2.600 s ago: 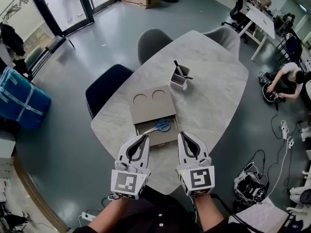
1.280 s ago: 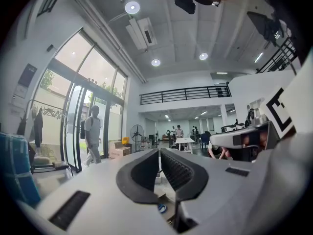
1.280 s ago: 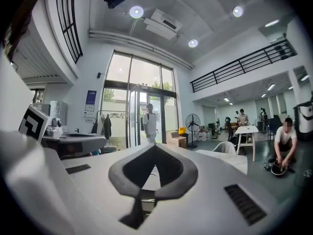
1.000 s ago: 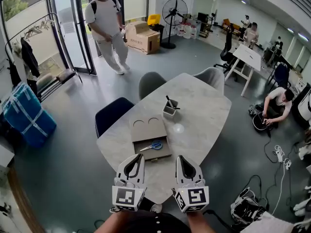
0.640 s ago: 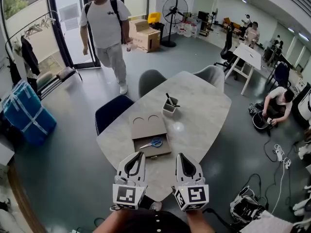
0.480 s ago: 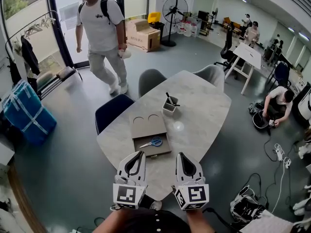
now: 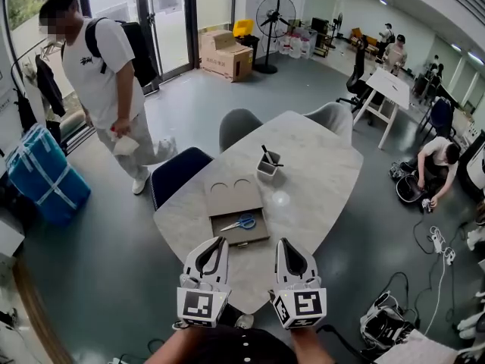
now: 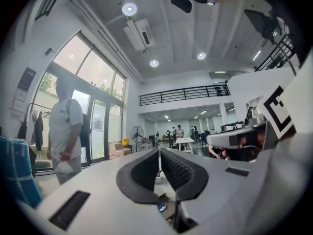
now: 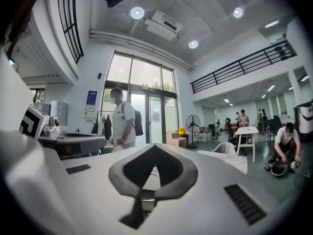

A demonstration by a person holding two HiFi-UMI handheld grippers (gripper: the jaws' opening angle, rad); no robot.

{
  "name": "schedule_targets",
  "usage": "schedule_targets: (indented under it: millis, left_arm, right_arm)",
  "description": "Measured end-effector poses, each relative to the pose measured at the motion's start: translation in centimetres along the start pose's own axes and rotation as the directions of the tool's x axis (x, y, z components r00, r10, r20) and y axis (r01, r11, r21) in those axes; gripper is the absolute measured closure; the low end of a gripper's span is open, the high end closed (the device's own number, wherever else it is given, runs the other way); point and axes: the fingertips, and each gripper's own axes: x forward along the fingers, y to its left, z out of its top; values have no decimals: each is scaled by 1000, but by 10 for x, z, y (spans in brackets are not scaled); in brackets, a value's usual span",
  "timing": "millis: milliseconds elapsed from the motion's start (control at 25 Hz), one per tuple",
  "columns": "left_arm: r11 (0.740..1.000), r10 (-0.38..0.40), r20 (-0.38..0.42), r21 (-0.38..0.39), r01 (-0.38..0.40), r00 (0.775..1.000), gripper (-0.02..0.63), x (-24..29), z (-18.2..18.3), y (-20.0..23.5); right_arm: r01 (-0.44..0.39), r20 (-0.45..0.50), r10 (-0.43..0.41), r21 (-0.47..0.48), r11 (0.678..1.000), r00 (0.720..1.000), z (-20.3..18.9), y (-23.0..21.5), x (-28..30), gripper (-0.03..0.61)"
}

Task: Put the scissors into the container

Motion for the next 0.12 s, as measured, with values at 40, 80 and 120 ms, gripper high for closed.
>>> schedule_targets:
  millis: [40, 80, 120]
  left_arm:
    - [1000, 1, -1, 1, -1, 1000, 589, 0, 0, 0]
    - [1000, 1, -1, 2, -1, 1000, 589, 0, 1, 1]
    - [1000, 2, -1, 2, -2, 1000, 589, 0, 1, 1]
  right_arm:
    - [-1, 1, 1, 0, 1000, 1000, 1, 0, 0, 583]
    - [-1, 2, 1, -1, 1000, 1000, 1, 0, 1, 583]
    - [-2, 3, 2, -1, 1000, 1000, 2, 0, 1, 583]
